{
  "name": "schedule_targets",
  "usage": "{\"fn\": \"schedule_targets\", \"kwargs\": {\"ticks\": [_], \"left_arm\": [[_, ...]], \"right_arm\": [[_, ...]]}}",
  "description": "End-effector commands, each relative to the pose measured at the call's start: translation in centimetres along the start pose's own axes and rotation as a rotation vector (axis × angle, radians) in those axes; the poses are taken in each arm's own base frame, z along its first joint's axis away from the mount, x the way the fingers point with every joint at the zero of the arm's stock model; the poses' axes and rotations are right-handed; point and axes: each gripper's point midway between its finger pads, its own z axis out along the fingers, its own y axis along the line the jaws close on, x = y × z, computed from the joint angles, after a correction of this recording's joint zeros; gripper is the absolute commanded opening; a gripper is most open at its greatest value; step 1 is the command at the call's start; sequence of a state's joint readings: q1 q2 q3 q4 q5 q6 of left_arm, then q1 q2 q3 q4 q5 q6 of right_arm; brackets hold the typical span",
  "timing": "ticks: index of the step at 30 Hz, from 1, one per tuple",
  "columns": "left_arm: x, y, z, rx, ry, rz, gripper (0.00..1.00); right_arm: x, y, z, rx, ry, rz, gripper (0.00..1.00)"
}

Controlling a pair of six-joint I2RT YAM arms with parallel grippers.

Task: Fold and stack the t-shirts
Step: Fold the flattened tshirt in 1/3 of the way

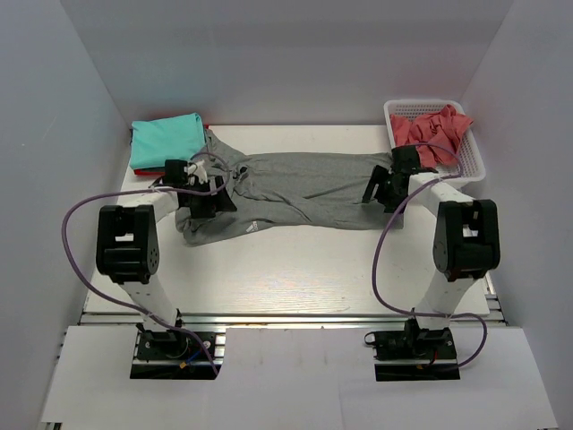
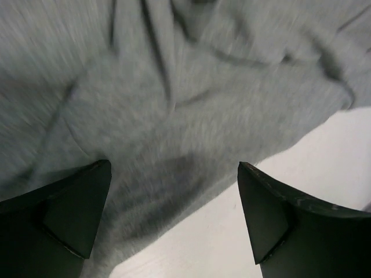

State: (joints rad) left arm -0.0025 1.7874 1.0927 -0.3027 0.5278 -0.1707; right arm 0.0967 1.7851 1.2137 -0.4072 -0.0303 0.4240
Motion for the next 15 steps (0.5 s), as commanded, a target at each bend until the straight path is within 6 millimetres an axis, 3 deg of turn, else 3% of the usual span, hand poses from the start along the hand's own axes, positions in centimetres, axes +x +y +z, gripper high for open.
{"fn": "schedule_targets", "kwargs": {"ticks": [1,3,5,8,10,11,12,15], "left_arm": [[1.1,-2.3,-0.5,0.106,0.009,0.011,1.0],[3.3,-0.8,-0.1,0.048,0.046,-0.018,1.0],[4.2,0.0,-0.1,0.003,0.055,-0.035,1.0],[6.6,2.2,-0.8,-0.138,0.106,-0.088,1.0],[8.2,2.9,-2.0,-0.195,0.124,-0.14,1.0],[9.5,3.6,-2.5,-0.254,0.134,-0.187,1.0],[9.2,3.5,-3.3,-0.278,0.098,-0.2,1.0],[11.1,3.9,-4.7,-0.353,0.121,-0.29,1.0]], "right_arm": [[-0.5,0.7,1.4,-0.035,0.003,0.024,0.82],[0.4,0.4,1.9,-0.025,0.032,0.041,0.82],[2.0,-0.6,2.4,0.003,0.062,0.066,0.82],[5.2,-2.9,2.7,0.082,0.124,0.099,0.82],[6.1,-4.3,2.1,0.143,0.128,0.11,0.82],[7.9,-5.2,1.8,0.169,0.155,0.113,0.82],[8.7,-6.1,1.4,0.21,0.171,0.119,0.82],[11.4,-8.9,-0.3,0.322,0.19,0.136,0.83]]}}
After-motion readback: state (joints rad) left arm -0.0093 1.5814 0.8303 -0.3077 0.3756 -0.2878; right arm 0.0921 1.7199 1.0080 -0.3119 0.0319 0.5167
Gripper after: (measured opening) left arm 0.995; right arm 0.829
